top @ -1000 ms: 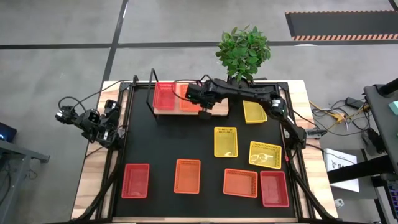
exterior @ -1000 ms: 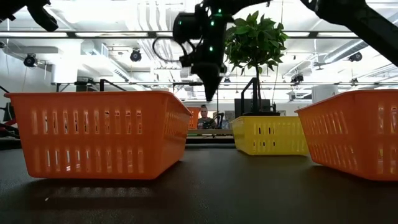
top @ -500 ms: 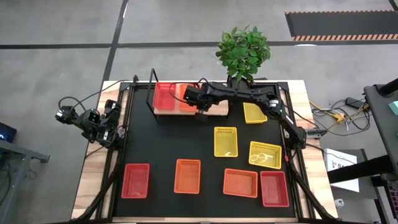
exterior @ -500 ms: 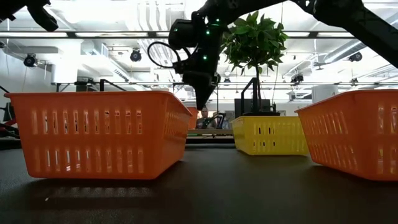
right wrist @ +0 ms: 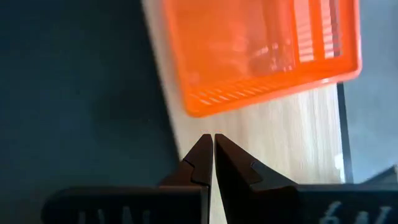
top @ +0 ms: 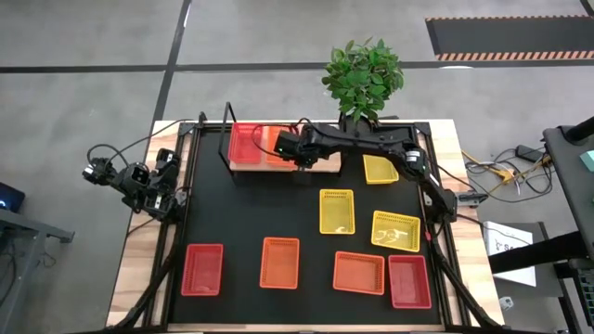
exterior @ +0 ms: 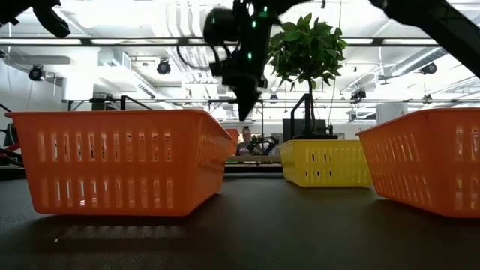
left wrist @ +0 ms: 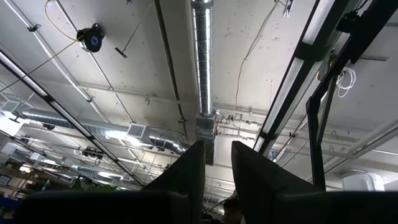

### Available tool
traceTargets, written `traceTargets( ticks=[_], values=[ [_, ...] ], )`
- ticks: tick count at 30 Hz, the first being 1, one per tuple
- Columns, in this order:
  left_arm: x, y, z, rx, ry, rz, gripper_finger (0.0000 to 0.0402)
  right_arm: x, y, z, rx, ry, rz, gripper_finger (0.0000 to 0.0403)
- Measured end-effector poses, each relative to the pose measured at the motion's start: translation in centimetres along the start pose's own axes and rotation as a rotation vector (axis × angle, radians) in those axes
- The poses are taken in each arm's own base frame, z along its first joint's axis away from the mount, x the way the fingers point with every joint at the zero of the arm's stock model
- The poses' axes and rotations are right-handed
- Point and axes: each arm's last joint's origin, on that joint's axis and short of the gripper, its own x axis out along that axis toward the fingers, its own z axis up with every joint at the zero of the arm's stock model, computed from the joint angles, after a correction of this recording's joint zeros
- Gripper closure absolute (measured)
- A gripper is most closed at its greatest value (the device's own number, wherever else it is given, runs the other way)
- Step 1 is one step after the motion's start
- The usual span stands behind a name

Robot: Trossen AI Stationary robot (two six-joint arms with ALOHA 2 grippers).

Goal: Stack baskets on shelf by color
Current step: Put the bottom left yellow bin on the shelf

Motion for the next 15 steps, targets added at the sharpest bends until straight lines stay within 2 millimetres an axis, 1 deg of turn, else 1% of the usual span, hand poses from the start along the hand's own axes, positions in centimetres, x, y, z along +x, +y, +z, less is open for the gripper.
traceTargets(
  ticks=[2, 5, 9, 12, 15],
  values=[
    [0.0, 0.0, 0.0, 0.000, 0.001, 0.000, 0.0339, -1.1, 1.2, 0.1, -0.025, -0.023, 0.008, 0.0394],
    [0.0, 0.0, -0.1, 0.003, 0.006, -0.002, 0.0339, -2.2, 3.6, 0.1, -0.075, -0.049, 0.036, 0.0394],
    [0.0, 0.0, -0.1, 0.004, 0.009, -0.003, 0.0339, -3.6, 6.9, -0.1, -0.142, -0.078, 0.131, 0.0394],
    [0.0, -0.1, -0.2, 0.007, 0.017, -0.006, 0.0339, -4.7, 9.4, -0.4, -0.187, -0.090, 0.217, 0.0394],
    [0.0, -0.1, -0.2, 0.004, 0.017, -0.006, 0.0339, -5.6, 11.8, -1.2, -0.215, -0.058, 0.270, 0.0394]
  ],
)
